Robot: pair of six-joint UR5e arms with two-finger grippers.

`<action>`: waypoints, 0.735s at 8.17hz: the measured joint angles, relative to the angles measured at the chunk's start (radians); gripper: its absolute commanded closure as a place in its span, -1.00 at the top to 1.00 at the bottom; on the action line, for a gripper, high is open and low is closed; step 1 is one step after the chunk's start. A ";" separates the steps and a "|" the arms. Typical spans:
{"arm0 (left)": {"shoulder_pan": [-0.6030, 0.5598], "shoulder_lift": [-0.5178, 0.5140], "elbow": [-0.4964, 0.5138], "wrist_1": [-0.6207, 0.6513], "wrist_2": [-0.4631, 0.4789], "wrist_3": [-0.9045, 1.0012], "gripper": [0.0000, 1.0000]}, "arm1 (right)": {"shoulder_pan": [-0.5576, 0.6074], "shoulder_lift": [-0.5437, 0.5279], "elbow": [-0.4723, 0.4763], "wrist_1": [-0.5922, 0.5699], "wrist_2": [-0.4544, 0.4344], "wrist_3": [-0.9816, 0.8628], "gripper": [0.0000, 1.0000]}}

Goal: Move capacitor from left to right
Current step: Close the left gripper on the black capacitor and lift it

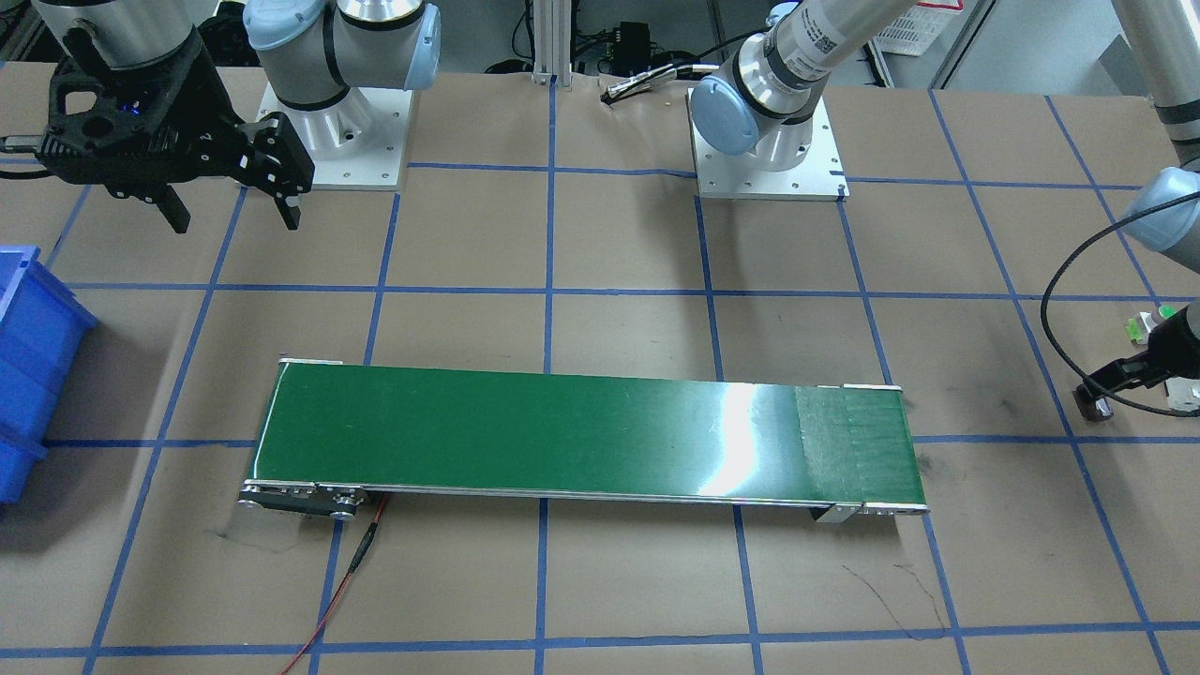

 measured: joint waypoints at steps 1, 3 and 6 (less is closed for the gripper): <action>0.006 -0.018 -0.001 0.006 0.001 0.002 0.91 | 0.000 -0.001 -0.001 -0.002 -0.001 0.000 1.00; 0.009 -0.044 -0.001 0.009 0.001 0.003 0.23 | 0.000 -0.001 -0.003 0.002 0.000 0.000 1.00; 0.010 -0.064 0.002 0.010 0.002 -0.002 -1.00 | 0.000 -0.003 -0.003 0.000 0.000 0.000 1.00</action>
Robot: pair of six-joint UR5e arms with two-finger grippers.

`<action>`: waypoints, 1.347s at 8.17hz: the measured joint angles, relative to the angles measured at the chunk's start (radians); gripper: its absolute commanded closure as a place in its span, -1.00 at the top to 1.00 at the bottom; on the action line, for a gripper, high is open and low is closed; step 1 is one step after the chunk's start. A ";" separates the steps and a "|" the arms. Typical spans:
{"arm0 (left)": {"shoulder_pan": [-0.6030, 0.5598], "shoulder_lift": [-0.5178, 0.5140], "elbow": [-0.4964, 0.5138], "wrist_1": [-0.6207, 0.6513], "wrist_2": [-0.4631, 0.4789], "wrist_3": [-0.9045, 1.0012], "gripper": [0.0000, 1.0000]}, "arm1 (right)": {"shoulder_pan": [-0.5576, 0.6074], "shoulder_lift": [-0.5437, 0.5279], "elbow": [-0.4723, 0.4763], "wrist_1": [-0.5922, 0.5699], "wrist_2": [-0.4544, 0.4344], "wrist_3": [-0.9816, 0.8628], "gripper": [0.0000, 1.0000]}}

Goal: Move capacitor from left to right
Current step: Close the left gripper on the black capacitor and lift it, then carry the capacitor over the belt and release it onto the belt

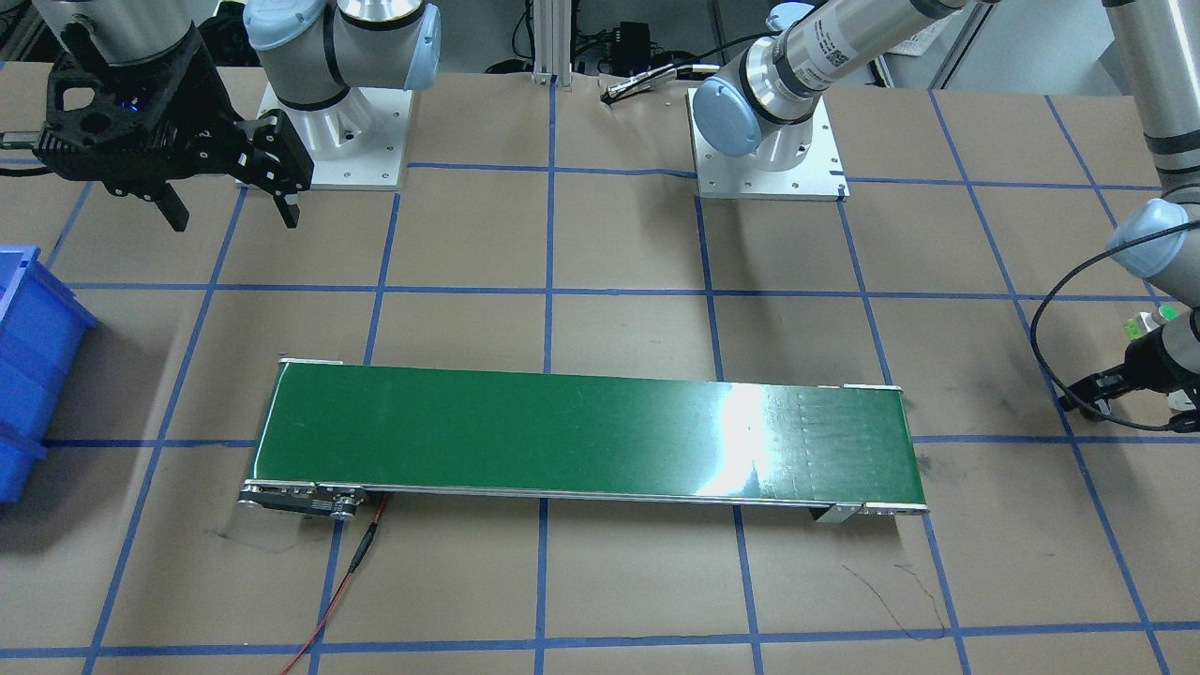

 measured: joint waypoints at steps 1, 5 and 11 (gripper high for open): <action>0.000 0.007 0.000 0.000 0.002 -0.001 -1.00 | 0.000 0.000 -0.001 -0.002 0.000 0.000 1.00; -0.028 0.145 -0.001 -0.093 -0.001 0.017 -1.00 | 0.000 0.001 -0.001 0.002 0.000 0.000 1.00; -0.454 0.334 -0.006 -0.166 -0.007 0.019 -1.00 | 0.001 0.000 -0.002 -0.019 0.002 0.000 1.00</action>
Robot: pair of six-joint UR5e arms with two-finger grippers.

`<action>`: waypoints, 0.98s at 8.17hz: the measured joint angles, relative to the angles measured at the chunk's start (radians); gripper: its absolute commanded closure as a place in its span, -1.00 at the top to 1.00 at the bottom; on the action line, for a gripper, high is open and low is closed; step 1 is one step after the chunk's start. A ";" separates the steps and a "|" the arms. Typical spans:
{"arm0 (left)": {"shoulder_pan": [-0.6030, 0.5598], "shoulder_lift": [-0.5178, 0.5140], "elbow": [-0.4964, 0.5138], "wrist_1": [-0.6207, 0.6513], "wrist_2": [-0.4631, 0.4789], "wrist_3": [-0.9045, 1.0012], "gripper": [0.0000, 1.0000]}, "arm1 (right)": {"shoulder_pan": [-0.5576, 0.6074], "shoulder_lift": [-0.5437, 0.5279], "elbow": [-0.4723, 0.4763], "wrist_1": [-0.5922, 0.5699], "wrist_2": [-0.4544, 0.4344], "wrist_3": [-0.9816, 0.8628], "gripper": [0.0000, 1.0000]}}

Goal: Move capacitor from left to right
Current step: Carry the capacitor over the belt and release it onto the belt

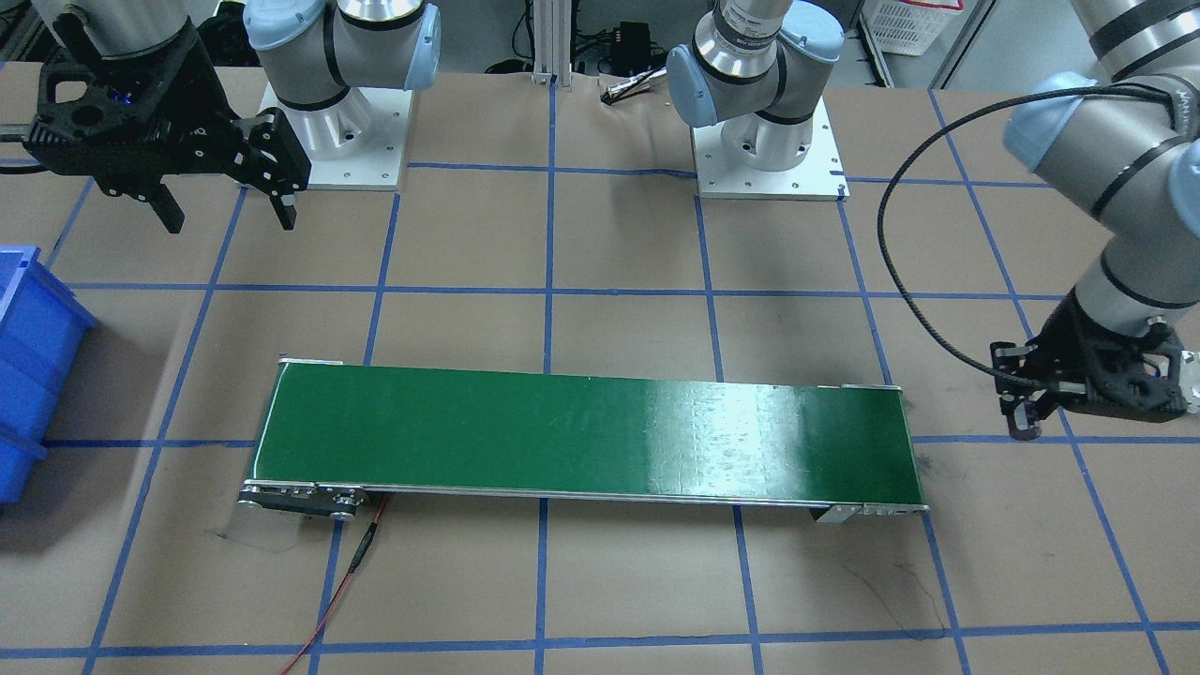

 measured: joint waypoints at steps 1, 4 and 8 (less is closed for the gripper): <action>-0.037 -0.010 -0.003 -0.001 -0.002 -0.022 -1.00 | 0.000 -0.001 0.000 -0.004 -0.002 -0.001 1.00; -0.066 -0.061 -0.026 -0.002 -0.067 -0.088 -1.00 | -0.001 -0.004 0.000 -0.009 -0.005 0.000 1.00; -0.069 -0.124 -0.039 -0.002 -0.106 -0.172 -0.92 | -0.001 -0.008 0.000 0.003 -0.016 0.004 1.00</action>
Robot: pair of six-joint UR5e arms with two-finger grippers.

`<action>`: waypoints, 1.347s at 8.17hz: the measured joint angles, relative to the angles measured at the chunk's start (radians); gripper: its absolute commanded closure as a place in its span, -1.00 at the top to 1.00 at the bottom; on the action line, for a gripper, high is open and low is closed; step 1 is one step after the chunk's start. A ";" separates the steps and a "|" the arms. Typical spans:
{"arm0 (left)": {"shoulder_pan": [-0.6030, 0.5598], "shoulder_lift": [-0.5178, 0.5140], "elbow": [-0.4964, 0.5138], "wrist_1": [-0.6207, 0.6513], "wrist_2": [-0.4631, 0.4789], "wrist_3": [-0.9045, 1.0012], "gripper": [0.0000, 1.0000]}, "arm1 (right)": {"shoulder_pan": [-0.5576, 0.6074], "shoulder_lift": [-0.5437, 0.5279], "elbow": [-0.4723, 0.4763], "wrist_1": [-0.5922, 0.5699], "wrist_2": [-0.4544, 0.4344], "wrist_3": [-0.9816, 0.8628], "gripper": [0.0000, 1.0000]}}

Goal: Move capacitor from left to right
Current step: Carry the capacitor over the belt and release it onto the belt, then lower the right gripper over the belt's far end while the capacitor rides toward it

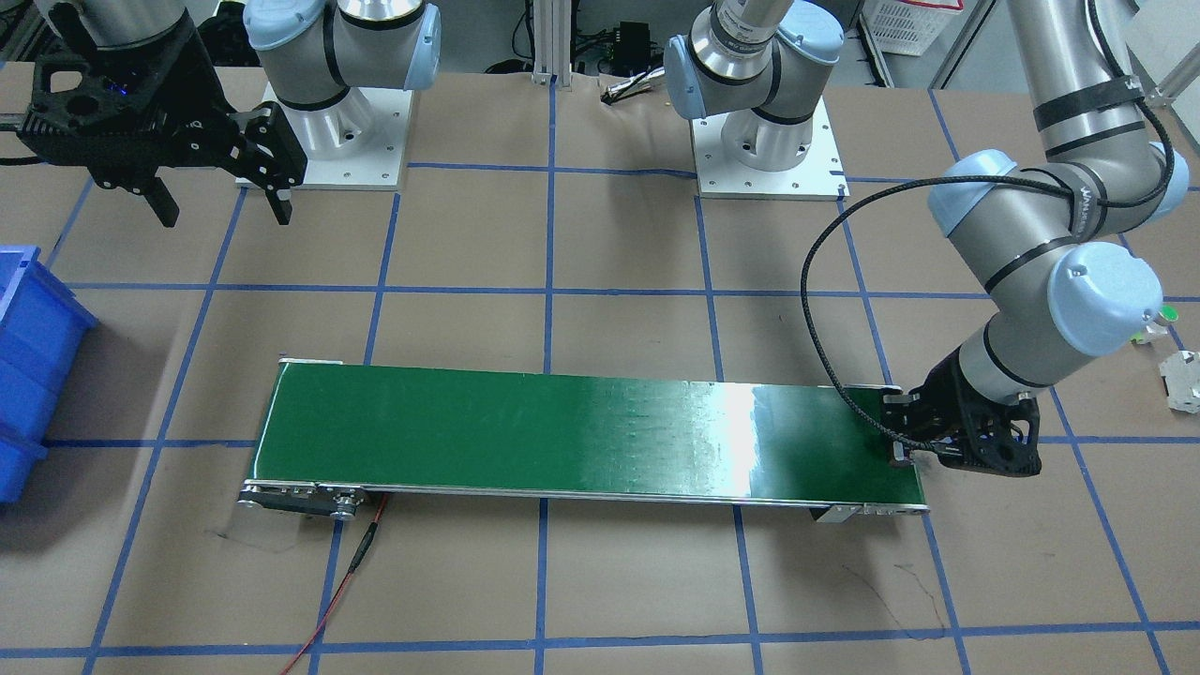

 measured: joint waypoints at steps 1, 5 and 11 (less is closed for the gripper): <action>0.000 -0.015 0.001 0.003 0.000 -0.006 0.46 | 0.000 0.000 0.000 0.000 -0.018 0.002 1.00; -0.062 0.025 0.004 -0.033 0.030 -0.136 1.00 | 0.000 0.012 0.003 -0.006 -0.034 -0.005 1.00; -0.199 0.302 0.011 -0.178 0.051 -0.294 1.00 | 0.007 0.143 0.044 -0.067 -0.041 0.002 1.00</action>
